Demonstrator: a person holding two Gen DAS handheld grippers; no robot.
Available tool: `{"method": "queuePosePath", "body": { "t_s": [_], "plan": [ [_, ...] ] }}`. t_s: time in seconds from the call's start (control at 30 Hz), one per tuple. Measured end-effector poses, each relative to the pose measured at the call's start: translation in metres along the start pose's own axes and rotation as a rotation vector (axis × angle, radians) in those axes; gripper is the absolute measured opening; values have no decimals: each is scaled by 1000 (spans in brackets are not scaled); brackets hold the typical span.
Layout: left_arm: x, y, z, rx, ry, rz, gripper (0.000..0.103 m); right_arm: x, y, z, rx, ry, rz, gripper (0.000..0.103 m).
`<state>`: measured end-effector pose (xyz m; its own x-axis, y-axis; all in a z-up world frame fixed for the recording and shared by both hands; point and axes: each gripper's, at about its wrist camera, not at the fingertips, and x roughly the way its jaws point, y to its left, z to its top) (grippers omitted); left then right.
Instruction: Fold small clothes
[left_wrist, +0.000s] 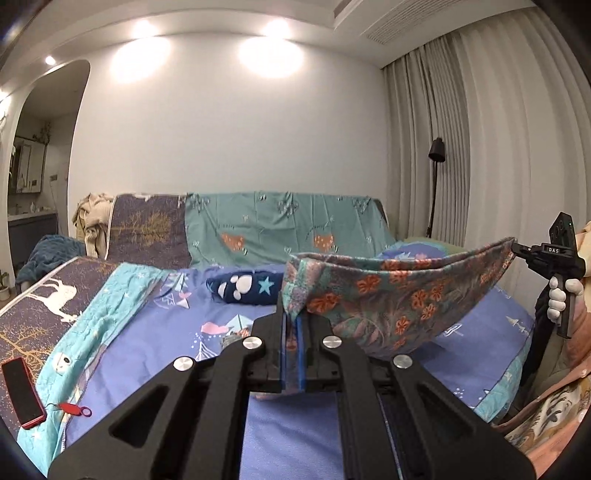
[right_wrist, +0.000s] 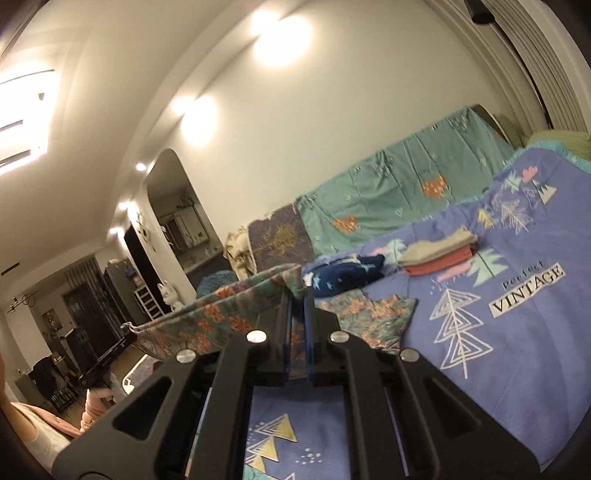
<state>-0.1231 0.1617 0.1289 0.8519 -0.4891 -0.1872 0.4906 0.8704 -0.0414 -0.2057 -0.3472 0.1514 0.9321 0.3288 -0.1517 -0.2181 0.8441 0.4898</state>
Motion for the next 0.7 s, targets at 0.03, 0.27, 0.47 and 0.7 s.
{"method": "queuePosePath", "body": {
  "t_s": [0.03,0.27,0.47,0.7],
  "plan": [
    [10,1,-2,-2,22,1,4,8,-4,-1,7,15,-15,5],
    [78,16,-33,-28,204,20,5,81,-54,-22,100,147,-126,5],
    [137,33,-45,-69,286,31,5,139,-64,-31,-24,177,-221,5],
    [185,38,-47,-48,323,50,5,191,-59,-28,-156,240,-216,5]
  ]
}}
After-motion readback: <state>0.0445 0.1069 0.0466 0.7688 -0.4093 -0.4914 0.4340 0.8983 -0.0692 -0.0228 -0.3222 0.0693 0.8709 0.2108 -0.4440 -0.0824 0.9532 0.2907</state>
